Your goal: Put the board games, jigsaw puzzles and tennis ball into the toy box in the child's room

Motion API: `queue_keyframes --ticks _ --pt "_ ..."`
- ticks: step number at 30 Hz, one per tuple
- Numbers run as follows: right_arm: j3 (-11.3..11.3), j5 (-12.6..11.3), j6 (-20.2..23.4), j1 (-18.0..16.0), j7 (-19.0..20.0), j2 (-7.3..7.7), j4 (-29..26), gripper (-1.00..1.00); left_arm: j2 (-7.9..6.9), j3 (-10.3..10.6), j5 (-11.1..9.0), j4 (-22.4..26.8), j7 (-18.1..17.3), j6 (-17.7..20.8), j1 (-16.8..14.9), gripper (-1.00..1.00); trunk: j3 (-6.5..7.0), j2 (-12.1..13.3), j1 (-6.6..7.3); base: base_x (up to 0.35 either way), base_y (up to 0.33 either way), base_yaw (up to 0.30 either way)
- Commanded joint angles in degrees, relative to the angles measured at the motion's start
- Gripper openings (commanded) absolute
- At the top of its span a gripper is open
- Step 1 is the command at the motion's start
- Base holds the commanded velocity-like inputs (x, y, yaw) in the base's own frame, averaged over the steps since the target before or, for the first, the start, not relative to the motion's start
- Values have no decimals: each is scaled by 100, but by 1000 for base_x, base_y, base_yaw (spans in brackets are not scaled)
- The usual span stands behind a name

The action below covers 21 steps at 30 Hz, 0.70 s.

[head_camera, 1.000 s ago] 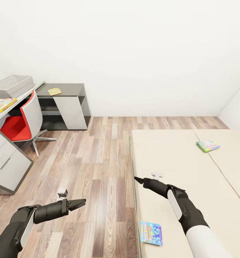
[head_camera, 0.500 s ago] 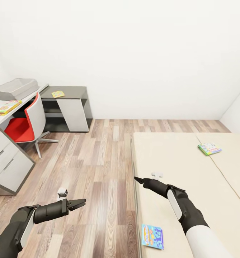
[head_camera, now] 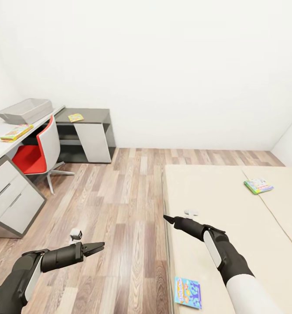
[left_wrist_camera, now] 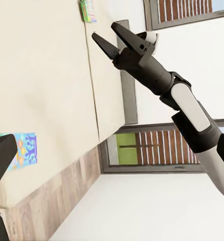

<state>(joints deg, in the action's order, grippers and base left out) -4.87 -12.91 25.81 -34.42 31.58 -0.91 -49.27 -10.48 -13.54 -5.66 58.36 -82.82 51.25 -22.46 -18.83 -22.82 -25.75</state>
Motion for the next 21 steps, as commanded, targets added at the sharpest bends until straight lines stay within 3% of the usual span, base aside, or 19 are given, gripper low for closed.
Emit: queue_keyframes --ticks 1,21 --pt "-25 -35 49 -3 15 -8 -3 100 -1 1 -6 0 -16 60 -4 100 0 -10 -3 0 0 72" --pt "-30 -36 47 -3 15 -15 -3 100 2 5 -6 0 -15 60 -4 100 188 -10 -3 0 0 73"
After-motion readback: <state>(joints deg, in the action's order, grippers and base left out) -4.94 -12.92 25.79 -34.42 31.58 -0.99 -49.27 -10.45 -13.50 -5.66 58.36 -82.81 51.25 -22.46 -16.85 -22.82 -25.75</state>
